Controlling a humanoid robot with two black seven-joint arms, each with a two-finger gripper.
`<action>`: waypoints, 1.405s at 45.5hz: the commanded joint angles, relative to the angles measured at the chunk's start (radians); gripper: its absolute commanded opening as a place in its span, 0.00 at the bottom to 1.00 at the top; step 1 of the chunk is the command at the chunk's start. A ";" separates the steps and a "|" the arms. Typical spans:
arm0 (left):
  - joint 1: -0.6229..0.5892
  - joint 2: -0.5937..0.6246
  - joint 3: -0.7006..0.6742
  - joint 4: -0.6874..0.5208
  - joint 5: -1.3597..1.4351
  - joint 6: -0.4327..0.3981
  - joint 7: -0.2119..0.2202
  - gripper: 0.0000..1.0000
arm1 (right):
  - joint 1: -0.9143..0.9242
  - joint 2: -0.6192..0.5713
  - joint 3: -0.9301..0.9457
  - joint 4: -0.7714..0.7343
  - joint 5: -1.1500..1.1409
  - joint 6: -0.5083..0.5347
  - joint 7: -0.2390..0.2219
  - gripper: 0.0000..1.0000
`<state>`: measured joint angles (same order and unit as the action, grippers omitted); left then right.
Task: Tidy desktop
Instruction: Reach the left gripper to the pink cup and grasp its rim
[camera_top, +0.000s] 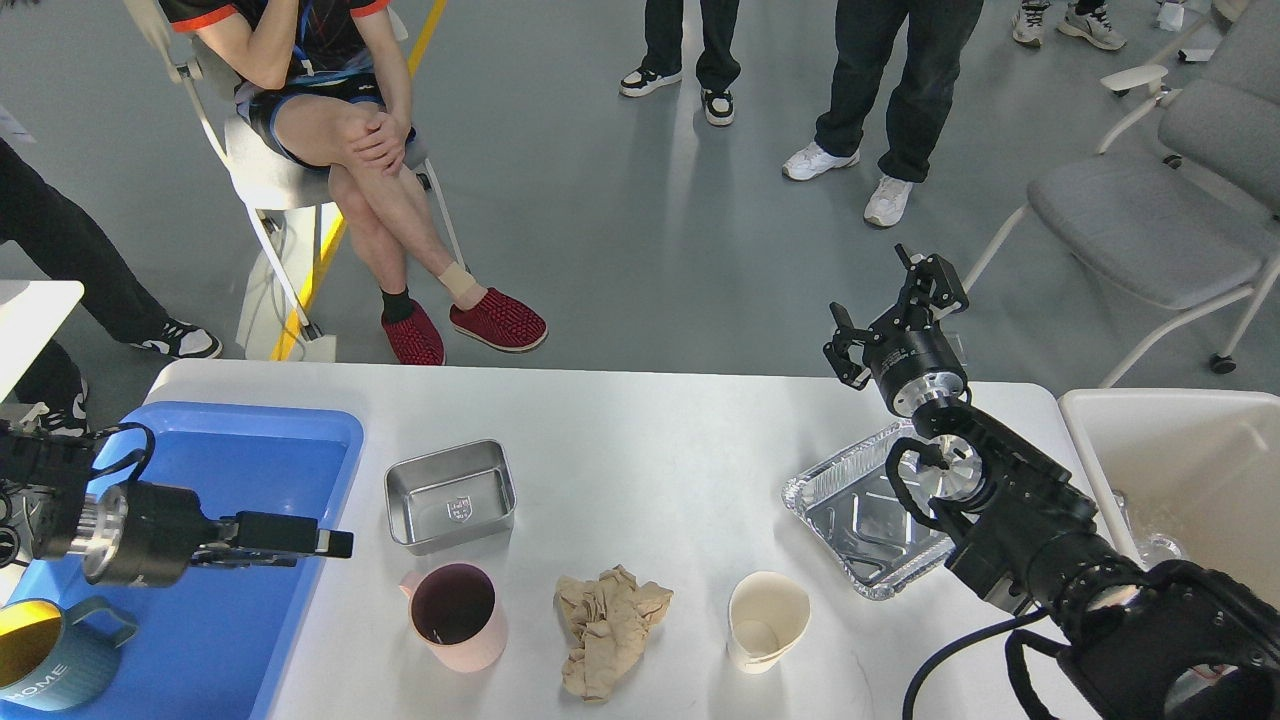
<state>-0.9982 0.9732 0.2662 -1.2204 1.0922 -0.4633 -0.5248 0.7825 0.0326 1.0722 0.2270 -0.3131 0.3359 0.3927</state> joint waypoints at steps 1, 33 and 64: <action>0.050 -0.033 -0.004 0.004 -0.009 0.029 0.023 0.96 | 0.000 0.000 0.000 0.000 0.000 0.000 0.000 1.00; 0.220 -0.291 -0.004 0.133 -0.104 0.190 0.034 0.85 | 0.001 0.010 -0.006 0.003 0.000 0.000 0.000 1.00; 0.176 -0.226 0.011 0.122 -0.103 0.198 0.032 0.46 | 0.008 0.018 -0.011 0.003 -0.001 0.000 -0.002 1.00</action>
<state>-0.8239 0.7370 0.2744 -1.0982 0.9892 -0.2612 -0.4937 0.7879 0.0504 1.0615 0.2303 -0.3144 0.3359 0.3911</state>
